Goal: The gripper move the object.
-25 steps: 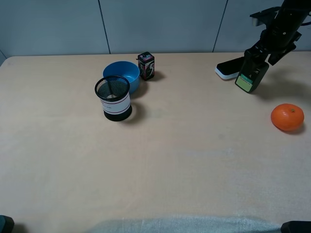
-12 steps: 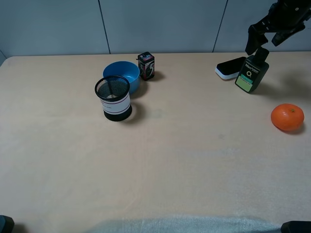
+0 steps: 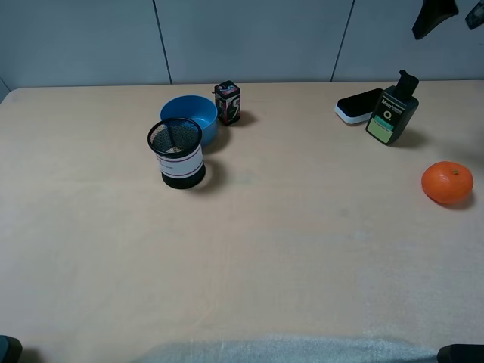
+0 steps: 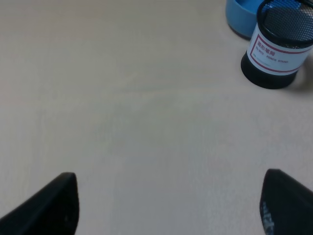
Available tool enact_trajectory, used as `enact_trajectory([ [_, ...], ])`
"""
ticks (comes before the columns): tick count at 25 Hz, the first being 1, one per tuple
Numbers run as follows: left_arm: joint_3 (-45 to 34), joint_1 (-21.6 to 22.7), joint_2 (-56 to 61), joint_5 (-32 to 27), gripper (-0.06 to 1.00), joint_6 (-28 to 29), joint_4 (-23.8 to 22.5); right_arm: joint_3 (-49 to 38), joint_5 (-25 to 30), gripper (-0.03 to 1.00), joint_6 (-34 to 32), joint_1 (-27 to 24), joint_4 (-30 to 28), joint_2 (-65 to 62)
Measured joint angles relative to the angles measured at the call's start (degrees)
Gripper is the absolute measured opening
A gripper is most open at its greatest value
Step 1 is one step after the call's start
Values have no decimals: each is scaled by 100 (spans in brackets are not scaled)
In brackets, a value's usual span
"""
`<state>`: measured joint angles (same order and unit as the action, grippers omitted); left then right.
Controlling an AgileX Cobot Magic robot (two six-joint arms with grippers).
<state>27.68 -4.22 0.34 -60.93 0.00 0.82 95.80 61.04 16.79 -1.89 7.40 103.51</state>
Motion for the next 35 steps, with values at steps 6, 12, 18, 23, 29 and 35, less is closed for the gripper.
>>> enact_trajectory([
  [6,0,0,0,0,75,0,0,-752,-5,63,-13,-496,40,-724],
  [12,0,0,0,0,75,0,0,-1595,-223,63,-29,-896,241,-1640],
  [18,0,0,0,0,75,0,0,-2466,-398,63,-29,-931,359,-2674],
  [23,0,0,0,0,75,0,0,-3170,-458,63,-50,-931,401,-3241],
  [29,0,0,0,0,75,0,0,-4053,-598,63,-50,-931,439,-3915],
  [35,0,0,0,0,75,0,0,-4882,-746,63,-79,-931,446,-4869],
])
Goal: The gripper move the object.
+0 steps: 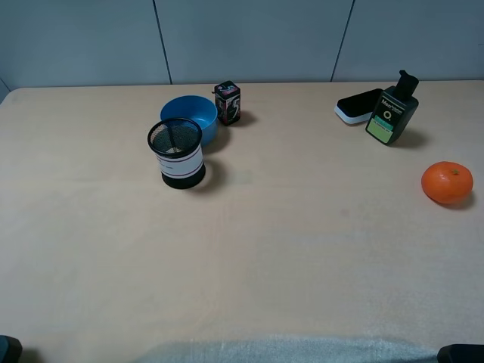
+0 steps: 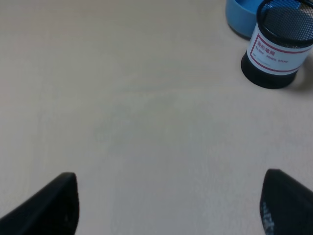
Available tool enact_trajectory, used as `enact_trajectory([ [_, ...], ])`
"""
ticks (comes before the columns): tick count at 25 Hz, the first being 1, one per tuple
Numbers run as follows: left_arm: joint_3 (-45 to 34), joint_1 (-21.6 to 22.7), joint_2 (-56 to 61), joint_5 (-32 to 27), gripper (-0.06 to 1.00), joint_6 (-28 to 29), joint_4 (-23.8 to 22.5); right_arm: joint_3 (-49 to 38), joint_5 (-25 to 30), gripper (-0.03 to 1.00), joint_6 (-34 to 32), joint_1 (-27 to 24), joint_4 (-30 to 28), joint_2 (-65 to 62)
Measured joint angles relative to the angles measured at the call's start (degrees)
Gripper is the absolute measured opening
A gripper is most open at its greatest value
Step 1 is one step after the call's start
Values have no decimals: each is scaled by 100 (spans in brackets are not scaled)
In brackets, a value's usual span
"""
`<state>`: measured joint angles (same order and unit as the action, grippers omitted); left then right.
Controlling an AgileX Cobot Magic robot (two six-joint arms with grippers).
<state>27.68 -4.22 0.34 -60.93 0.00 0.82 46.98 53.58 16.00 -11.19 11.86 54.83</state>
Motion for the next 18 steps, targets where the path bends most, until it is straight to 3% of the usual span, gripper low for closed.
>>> enact_trajectory([
  [14,0,0,0,0,75,0,0,-268,388,63,-375,0,24,-1771],
  [18,0,0,0,0,75,0,0,-723,433,63,-421,0,29,-2069],
])
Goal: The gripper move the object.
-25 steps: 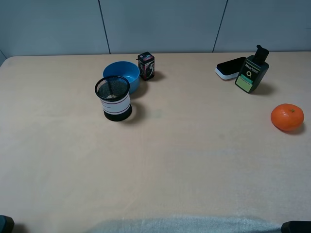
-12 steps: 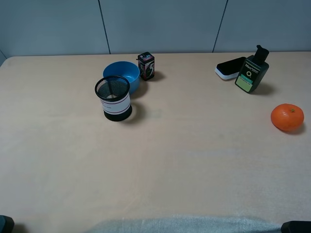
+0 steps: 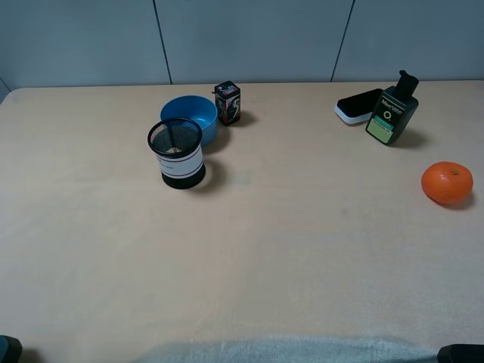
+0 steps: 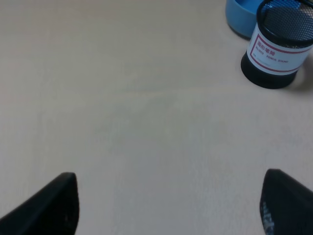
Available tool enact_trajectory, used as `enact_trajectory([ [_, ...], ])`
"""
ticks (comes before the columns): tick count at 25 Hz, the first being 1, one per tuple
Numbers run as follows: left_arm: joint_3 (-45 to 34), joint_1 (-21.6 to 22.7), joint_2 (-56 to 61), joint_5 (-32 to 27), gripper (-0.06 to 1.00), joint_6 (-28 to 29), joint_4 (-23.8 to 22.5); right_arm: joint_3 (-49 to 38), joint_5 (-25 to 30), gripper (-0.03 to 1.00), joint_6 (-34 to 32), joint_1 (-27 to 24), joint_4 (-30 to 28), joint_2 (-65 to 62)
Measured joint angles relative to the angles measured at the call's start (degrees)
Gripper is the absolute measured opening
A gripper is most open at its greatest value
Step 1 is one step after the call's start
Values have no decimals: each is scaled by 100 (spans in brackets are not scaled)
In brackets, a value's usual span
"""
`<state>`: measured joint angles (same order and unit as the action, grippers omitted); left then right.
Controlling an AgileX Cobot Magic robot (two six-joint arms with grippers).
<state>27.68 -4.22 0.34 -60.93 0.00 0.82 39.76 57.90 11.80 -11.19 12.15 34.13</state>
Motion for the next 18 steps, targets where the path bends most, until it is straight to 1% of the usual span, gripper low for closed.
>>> enact_trajectory([
  [3,0,0,0,0,75,0,0,-401,41,63,-14,0,0,-186],
  [8,0,0,0,0,75,0,0,-649,40,63,-14,21,-6,-586],
  [12,0,0,0,0,75,0,0,-729,25,63,10,283,-6,-1018],
  [15,0,0,0,0,75,0,0,-959,25,63,24,498,-33,-1321],
  [18,0,0,0,0,75,0,0,-1107,72,63,0,538,-148,-1592],
])
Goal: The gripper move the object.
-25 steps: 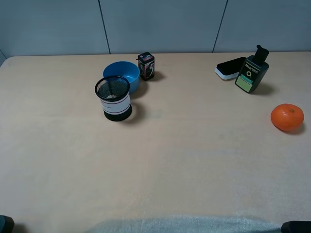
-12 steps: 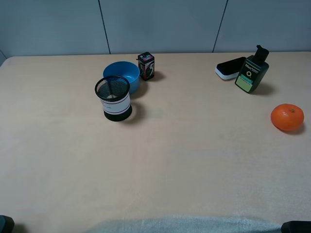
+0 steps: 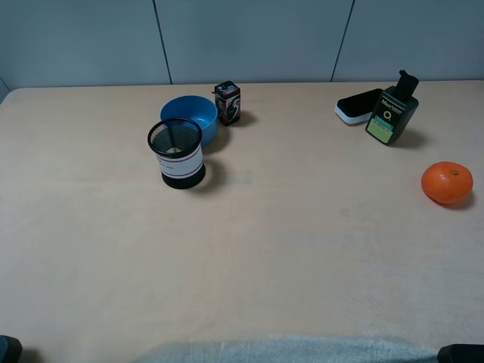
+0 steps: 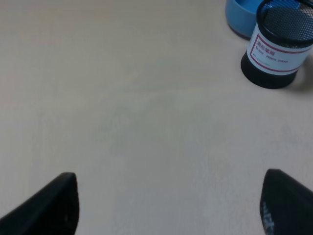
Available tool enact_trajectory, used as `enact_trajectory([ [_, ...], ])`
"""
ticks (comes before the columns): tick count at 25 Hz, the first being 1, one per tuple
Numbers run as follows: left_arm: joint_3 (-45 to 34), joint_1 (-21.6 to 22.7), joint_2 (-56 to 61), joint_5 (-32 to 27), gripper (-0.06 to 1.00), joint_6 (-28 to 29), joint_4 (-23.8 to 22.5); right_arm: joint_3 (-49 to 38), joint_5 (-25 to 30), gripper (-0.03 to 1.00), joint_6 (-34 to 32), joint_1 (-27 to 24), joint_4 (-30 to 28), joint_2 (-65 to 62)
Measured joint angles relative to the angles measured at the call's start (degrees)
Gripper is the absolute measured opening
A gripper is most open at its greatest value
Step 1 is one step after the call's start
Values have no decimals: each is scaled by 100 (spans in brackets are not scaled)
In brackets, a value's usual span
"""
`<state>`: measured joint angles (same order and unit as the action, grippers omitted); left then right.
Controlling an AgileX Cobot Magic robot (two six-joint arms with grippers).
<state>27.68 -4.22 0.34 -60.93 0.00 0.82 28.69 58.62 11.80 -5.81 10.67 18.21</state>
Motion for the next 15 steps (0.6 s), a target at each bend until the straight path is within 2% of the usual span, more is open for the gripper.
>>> enact_trajectory([
  [15,0,0,0,0,75,0,0,-11,1,63,-16,0,-354,-1543],
])
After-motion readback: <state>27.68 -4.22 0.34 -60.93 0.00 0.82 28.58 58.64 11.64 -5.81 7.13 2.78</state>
